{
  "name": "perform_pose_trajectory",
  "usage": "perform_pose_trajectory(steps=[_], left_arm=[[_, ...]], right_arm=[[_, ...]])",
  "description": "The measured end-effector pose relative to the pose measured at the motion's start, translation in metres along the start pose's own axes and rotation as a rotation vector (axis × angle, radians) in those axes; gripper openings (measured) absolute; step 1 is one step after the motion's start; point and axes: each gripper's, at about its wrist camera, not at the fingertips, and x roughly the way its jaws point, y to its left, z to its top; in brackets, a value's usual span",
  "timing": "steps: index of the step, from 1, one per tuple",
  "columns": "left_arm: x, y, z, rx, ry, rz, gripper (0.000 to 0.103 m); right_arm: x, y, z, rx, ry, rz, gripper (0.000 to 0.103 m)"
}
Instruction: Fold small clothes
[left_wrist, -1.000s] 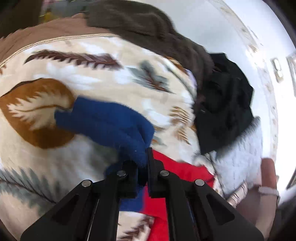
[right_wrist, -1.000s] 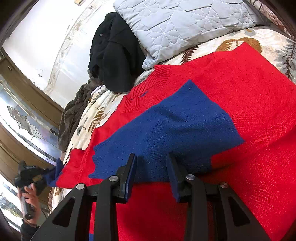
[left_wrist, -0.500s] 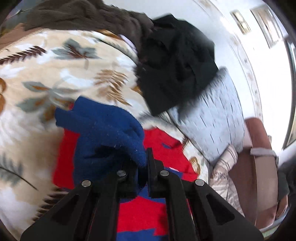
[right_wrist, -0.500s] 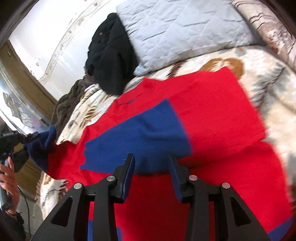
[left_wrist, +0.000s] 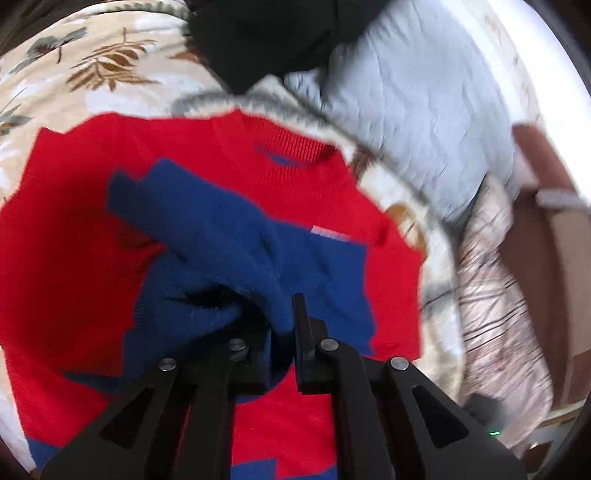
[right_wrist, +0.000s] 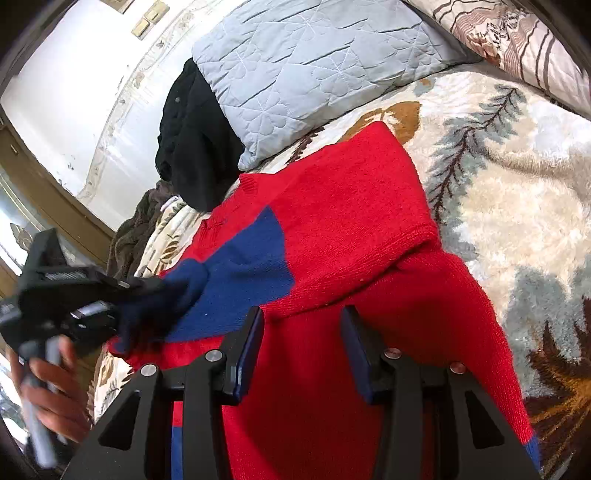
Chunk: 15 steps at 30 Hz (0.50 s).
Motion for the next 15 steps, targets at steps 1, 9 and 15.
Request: perform_pose_trajectory(steps=[1, 9, 15], left_arm=[[0.006, -0.003, -0.003, 0.015, 0.011, 0.016, 0.014], [-0.029, 0.019, -0.025, 0.024, 0.043, -0.119, 0.048], [-0.089, 0.105, -0.052, -0.143, -0.102, -0.196, 0.067]], right_arm=[[-0.001, -0.002, 0.000, 0.007, -0.003, 0.011, 0.045], [-0.001, -0.005, 0.000, 0.017, -0.007, 0.027, 0.045], [0.000, 0.006, 0.003, -0.021, 0.010, -0.038, 0.047]])
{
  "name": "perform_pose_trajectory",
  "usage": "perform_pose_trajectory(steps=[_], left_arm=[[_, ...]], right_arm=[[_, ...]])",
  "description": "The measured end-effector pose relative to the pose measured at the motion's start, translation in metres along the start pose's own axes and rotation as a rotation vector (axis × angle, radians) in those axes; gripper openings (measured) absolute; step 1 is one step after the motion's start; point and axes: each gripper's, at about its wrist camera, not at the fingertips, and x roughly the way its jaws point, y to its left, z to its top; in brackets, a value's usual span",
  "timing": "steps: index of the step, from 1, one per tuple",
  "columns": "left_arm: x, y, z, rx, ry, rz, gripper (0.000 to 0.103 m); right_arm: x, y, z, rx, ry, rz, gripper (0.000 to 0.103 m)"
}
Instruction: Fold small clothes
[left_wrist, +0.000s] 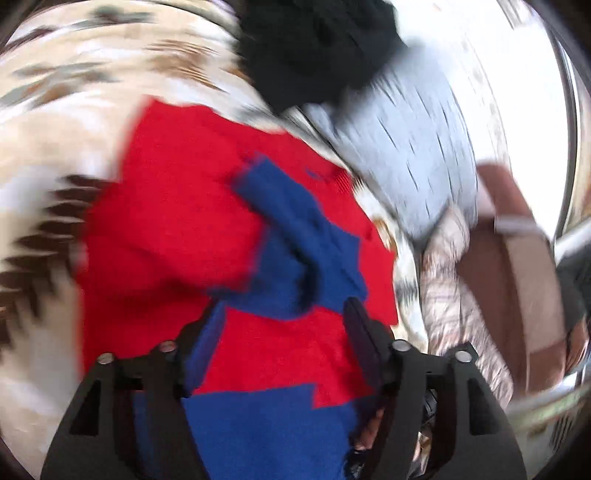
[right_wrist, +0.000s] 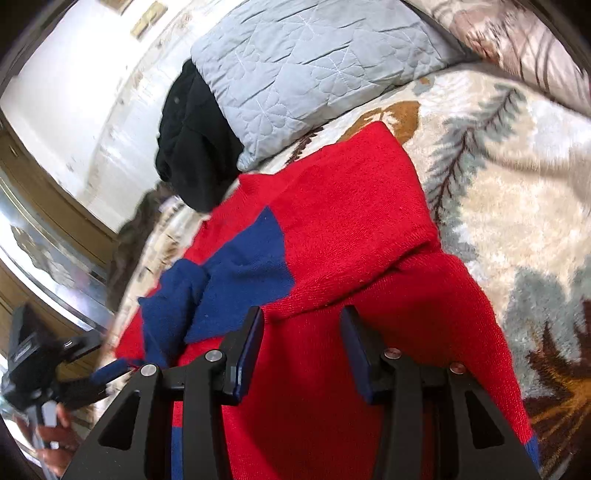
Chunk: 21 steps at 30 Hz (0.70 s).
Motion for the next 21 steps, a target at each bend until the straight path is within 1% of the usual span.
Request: perform_pose_trajectory(steps=[1, 3, 4, 7, 8, 9, 10, 13, 14, 15, 16, 17, 18, 19, 21], left_arm=[[-0.002, 0.010, 0.003, -0.019, -0.012, 0.011, 0.067], [0.003, 0.029, 0.014, -0.055, -0.014, 0.022, 0.067], [0.006, 0.036, 0.017, -0.075, -0.013, 0.014, 0.067], [0.017, 0.058, 0.022, -0.135, -0.017, -0.015, 0.067], [0.022, 0.063, 0.023, -0.163, -0.006, -0.028, 0.067], [0.022, 0.068, 0.025, -0.194, -0.004, -0.058, 0.067], [0.021, 0.069, 0.027, -0.208, -0.009, -0.074, 0.067], [0.022, 0.069, 0.031, -0.212, -0.012, -0.074, 0.067], [0.024, 0.069, 0.032, -0.217, -0.008, -0.073, 0.067], [0.025, 0.068, 0.033, -0.216, -0.009, -0.071, 0.067], [0.026, 0.067, 0.033, -0.213, -0.008, -0.068, 0.067], [0.027, 0.065, 0.033, -0.209, -0.007, -0.064, 0.067], [0.027, 0.065, 0.033, -0.208, -0.006, -0.064, 0.067], [0.027, 0.064, 0.034, -0.208, -0.006, -0.063, 0.067], [0.026, 0.065, 0.034, -0.210, -0.005, -0.062, 0.067]], right_arm=[[-0.001, 0.014, 0.001, -0.050, -0.003, -0.038, 0.047], [-0.002, 0.038, 0.002, -0.123, -0.008, -0.024, 0.047], [-0.001, 0.056, 0.001, -0.172, -0.002, -0.013, 0.047], [0.011, 0.119, -0.008, -0.371, 0.021, -0.016, 0.049], [0.017, 0.133, -0.011, -0.418, 0.028, -0.014, 0.049], [0.023, 0.145, -0.014, -0.454, 0.039, -0.012, 0.049], [0.035, 0.160, -0.017, -0.502, 0.054, -0.025, 0.049], [0.062, 0.182, -0.019, -0.555, 0.070, -0.071, 0.049], [0.069, 0.184, -0.019, -0.556, 0.083, -0.076, 0.047], [0.080, 0.188, -0.019, -0.568, 0.099, -0.104, 0.046], [0.086, 0.189, -0.021, -0.589, 0.106, -0.129, 0.044], [0.088, 0.189, -0.022, -0.606, 0.105, -0.138, 0.024], [0.089, 0.189, -0.020, -0.617, 0.100, -0.137, 0.012], [0.086, 0.186, -0.016, -0.608, 0.091, -0.135, 0.010], [0.075, 0.175, -0.008, -0.539, 0.055, -0.104, 0.010]])
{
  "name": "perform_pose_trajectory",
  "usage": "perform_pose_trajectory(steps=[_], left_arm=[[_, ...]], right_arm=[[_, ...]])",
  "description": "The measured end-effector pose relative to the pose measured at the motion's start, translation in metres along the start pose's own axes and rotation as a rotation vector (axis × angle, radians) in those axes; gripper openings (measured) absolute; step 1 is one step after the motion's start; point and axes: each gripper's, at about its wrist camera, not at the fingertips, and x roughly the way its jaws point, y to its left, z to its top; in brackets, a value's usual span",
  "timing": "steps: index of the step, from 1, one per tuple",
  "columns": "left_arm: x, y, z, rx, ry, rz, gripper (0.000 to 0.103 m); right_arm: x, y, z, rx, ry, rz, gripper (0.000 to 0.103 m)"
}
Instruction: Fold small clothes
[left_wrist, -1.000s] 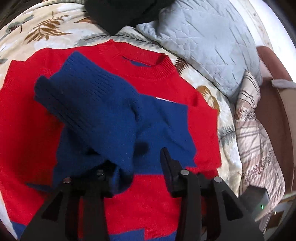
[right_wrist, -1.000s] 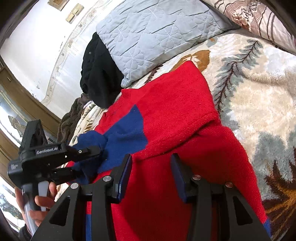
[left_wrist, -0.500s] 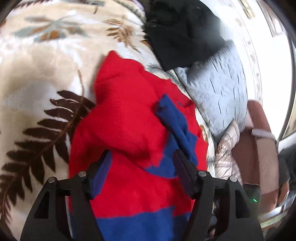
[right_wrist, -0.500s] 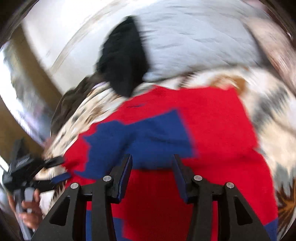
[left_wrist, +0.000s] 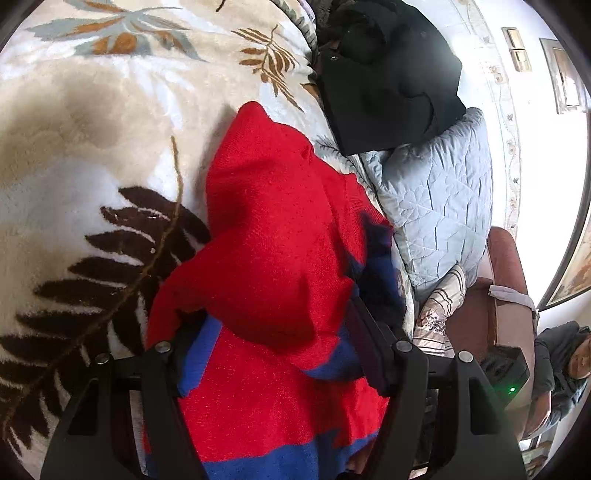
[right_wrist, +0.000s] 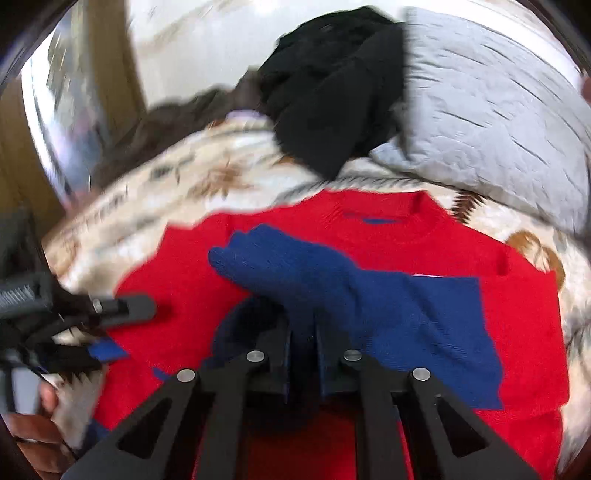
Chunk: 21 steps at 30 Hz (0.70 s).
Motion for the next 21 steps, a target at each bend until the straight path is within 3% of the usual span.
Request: perform_pose_trajectory(steps=[4, 8, 10, 12, 14, 17, 19, 20, 21], left_arm=[[-0.001, -0.001, -0.002, 0.014, -0.003, 0.022, 0.067], [0.004, -0.009, -0.006, 0.050, 0.003, 0.048, 0.067], [0.005, -0.012, -0.009, 0.069, 0.001, 0.062, 0.067], [0.005, -0.015, -0.010, 0.088, -0.004, 0.081, 0.067], [0.006, -0.017, -0.012, 0.099, -0.008, 0.093, 0.067], [0.005, -0.019, -0.012, 0.114, -0.018, 0.101, 0.066], [0.004, -0.020, -0.012, 0.118, -0.031, 0.102, 0.060], [0.004, -0.021, -0.012, 0.123, -0.035, 0.102, 0.046], [0.004, -0.021, -0.011, 0.128, -0.035, 0.102, 0.032]], right_arm=[[-0.035, -0.069, -0.008, 0.280, -0.083, 0.033, 0.009], [-0.042, -0.126, -0.036, 0.454, -0.042, 0.016, 0.009], [-0.039, -0.149, -0.058, 0.550, 0.013, 0.055, 0.015], [-0.046, -0.162, -0.072, 0.629, -0.015, 0.103, 0.016], [-0.056, -0.170, -0.076, 0.681, -0.065, 0.098, 0.039], [-0.057, -0.184, -0.076, 0.761, -0.103, 0.060, 0.046], [-0.051, -0.191, -0.071, 0.796, -0.099, 0.045, 0.041], [-0.048, -0.193, -0.068, 0.796, -0.097, 0.054, 0.018], [-0.045, -0.193, -0.061, 0.775, -0.091, 0.082, 0.005]])
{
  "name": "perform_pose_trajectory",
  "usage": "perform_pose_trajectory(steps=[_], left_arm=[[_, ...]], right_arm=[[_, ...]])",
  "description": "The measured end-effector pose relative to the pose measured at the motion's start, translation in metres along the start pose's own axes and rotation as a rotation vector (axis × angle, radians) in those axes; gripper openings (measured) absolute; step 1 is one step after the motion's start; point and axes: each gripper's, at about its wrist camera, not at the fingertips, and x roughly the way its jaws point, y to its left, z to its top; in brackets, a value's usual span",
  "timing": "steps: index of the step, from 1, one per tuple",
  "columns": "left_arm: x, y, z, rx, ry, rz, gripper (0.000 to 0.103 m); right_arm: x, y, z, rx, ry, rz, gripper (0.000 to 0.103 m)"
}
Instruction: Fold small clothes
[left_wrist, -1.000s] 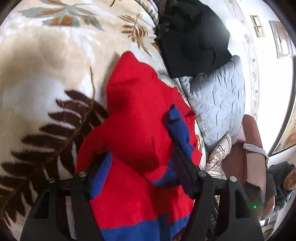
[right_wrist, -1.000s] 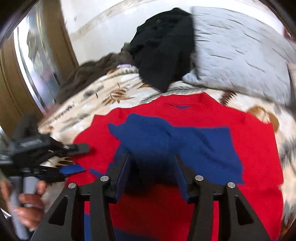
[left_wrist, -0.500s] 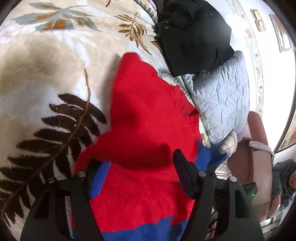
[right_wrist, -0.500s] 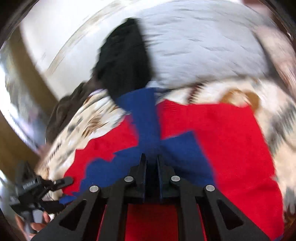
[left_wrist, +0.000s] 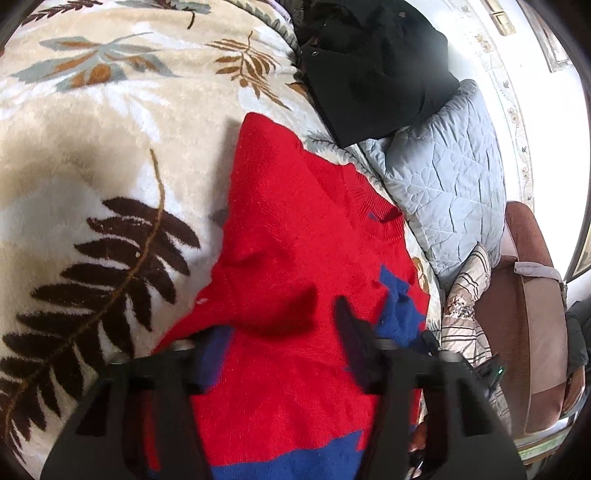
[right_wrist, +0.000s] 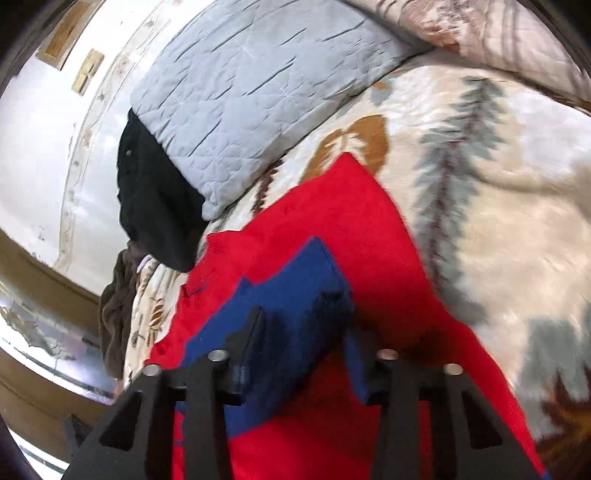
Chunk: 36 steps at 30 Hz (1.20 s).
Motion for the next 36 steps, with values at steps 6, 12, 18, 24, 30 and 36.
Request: perform_pose_trajectory(steps=[6, 12, 18, 24, 30, 36], left_arm=[[0.007, 0.004, 0.002, -0.022, 0.040, -0.005, 0.029], [0.001, -0.004, -0.006, 0.008, 0.067, 0.002, 0.030], [-0.015, -0.054, -0.028, 0.235, 0.020, -0.105, 0.035], [0.018, -0.040, -0.020, 0.237, 0.037, 0.147, 0.048], [0.016, -0.048, -0.025, 0.290, 0.026, 0.151, 0.053], [0.019, -0.057, -0.030, 0.339, 0.010, 0.171, 0.060]], right_arm=[[-0.034, 0.015, 0.018, -0.058, -0.164, 0.106, 0.004], [-0.014, -0.025, 0.002, -0.018, -0.022, -0.070, 0.005], [-0.045, 0.006, 0.008, -0.081, -0.163, 0.017, 0.013], [0.021, 0.005, -0.009, -0.152, 0.052, -0.121, 0.010], [0.003, 0.009, -0.008, -0.172, 0.017, -0.089, 0.015], [-0.004, 0.017, -0.021, -0.251, 0.080, -0.142, 0.024]])
